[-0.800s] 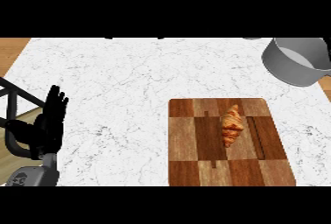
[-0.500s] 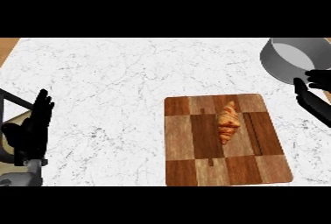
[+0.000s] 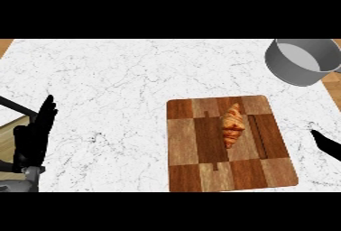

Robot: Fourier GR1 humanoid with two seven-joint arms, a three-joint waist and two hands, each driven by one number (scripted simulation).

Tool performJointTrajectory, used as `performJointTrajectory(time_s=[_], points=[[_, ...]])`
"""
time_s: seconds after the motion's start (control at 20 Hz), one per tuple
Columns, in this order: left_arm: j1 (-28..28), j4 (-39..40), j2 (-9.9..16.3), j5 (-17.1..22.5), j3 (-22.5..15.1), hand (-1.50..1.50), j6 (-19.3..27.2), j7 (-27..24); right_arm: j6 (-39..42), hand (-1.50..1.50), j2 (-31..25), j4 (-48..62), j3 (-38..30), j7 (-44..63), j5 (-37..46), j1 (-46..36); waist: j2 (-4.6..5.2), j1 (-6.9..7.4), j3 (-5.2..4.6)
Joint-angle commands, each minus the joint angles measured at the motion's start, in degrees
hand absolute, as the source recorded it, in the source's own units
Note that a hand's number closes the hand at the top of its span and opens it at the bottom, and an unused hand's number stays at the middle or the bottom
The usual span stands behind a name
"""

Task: Pick the croissant from the cutting board and place it in the pot

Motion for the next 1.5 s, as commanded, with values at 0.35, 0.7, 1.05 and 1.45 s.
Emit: performJointTrajectory(time_s=[0.35, 0.7, 1.05, 1.45], points=[[-1.39, -1.39, 1.67, -1.26, -2.22, 0.0, -1.92, 3.26, 23.49, -1.5, 10.81, -13.13, 12.91, 34.68, 26.84, -2.75, 0.13, 4.51, 0.38], [-1.68, -1.64, 1.54, -1.87, -3.66, 0.0, -2.74, 2.75, 46.82, -1.5, 19.2, -5.88, 12.72, 46.78, 21.6, -14.23, 0.71, 7.45, 0.52], [-1.55, -0.9, 0.87, -1.96, -3.63, 0.0, -2.08, 2.22, 56.34, -1.5, 29.38, 2.7, 8.74, 52.17, 16.61, -19.25, 0.61, 6.52, 0.68], [-1.66, -2.58, 1.2, -2.07, -3.53, 0.0, -1.66, 3.01, 60.99, -1.5, 35.97, 13.47, 2.29, 55.33, 17.72, -30.08, 0.46, 6.2, 0.77]])
